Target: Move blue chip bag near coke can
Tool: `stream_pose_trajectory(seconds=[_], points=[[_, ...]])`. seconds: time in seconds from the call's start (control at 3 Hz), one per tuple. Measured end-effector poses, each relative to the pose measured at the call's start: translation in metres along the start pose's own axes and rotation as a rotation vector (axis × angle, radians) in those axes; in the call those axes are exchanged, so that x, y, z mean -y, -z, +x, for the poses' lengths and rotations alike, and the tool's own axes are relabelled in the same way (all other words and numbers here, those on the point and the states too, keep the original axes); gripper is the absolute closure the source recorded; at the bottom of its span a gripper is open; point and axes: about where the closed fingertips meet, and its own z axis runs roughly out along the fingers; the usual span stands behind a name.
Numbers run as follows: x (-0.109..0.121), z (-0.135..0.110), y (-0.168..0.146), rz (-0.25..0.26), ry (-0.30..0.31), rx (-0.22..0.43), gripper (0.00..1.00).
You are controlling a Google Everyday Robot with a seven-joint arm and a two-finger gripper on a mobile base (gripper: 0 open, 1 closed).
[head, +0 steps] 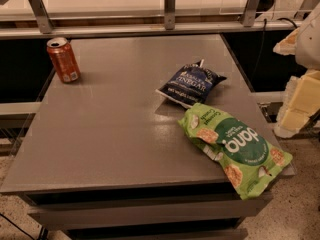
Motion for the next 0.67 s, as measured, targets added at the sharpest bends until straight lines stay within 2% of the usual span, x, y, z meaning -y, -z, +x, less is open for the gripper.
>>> stream_pose_trajectory(seconds=[0.33,0.67], points=[[0.000,0.000,0.000,0.000,0.000,0.000,0.00],[0.017,-0.009,-0.002,0.018,-0.002,0.037,0.00]])
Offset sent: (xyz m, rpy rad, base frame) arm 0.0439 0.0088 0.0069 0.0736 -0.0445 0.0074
